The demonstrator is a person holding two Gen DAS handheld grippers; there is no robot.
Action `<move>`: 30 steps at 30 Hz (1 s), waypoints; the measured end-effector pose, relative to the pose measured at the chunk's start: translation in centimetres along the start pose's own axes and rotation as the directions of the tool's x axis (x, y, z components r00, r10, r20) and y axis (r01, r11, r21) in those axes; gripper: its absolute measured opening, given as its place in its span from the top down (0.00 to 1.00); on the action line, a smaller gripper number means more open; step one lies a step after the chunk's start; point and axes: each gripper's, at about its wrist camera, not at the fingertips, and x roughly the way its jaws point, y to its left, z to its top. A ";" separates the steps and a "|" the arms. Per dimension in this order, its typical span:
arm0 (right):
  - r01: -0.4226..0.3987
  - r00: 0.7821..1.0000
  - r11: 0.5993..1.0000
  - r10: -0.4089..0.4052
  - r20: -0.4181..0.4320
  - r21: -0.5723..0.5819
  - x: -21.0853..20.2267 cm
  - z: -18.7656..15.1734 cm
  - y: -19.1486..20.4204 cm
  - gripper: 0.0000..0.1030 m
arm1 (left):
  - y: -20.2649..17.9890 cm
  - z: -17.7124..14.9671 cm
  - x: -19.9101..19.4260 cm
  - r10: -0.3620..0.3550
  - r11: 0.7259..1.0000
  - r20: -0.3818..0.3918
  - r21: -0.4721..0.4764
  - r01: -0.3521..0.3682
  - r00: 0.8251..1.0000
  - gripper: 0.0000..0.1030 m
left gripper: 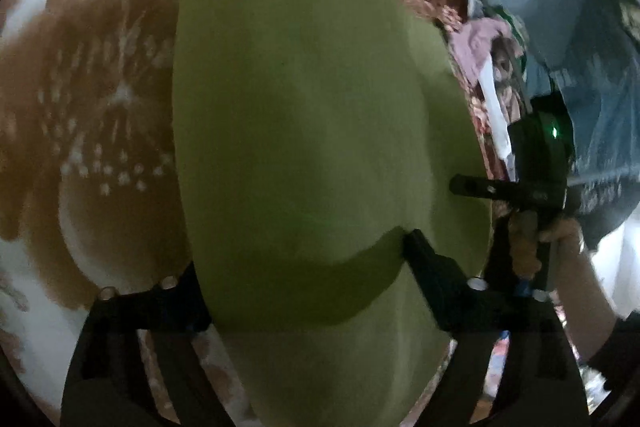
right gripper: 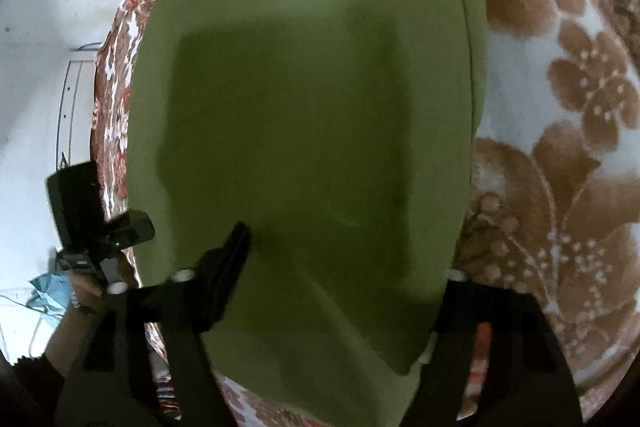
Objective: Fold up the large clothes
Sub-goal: 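Grasp the folded jacket with both grippers and lift it off the bed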
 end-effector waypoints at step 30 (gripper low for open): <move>-0.191 0.981 0.981 0.191 -0.010 0.041 2.6 -0.4 2.2 0.82 | -4.4 -0.7 -0.3 -0.006 1.000 0.002 0.008 0.006 1.000 0.76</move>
